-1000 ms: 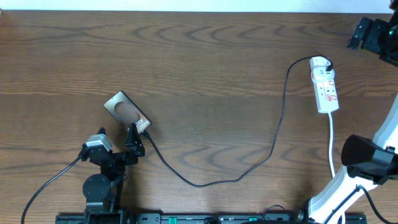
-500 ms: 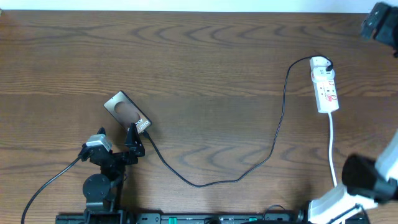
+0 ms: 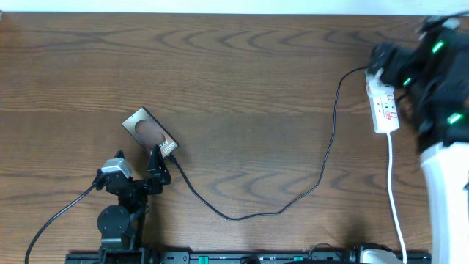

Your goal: Plug charger to phone and switch on socket

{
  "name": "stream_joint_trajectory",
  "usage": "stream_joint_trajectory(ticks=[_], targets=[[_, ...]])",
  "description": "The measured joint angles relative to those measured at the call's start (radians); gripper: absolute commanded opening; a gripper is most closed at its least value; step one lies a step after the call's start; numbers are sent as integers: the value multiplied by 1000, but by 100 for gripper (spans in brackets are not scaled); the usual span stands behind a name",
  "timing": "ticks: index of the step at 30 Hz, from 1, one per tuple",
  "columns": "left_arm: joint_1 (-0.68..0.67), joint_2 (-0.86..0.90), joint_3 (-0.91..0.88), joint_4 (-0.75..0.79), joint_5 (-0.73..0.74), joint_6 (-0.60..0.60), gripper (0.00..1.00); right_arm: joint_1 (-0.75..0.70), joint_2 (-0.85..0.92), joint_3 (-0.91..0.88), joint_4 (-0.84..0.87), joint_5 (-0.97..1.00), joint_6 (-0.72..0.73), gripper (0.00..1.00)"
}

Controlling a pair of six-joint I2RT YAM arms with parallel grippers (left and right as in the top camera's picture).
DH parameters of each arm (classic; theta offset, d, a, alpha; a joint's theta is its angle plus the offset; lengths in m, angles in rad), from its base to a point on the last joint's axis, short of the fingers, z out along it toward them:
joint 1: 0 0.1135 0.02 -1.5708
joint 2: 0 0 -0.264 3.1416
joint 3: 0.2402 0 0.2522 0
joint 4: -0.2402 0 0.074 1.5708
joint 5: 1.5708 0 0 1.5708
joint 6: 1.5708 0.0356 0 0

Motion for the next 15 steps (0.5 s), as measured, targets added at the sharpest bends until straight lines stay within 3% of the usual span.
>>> stream_joint_trajectory(ticks=[8,15], targets=[[0,0,2,-3,0,0,95,51,-324,-513,361,0,3,99],[0,0,2,-3,0,0,95,51,-602,-807,497,0,3,99]])
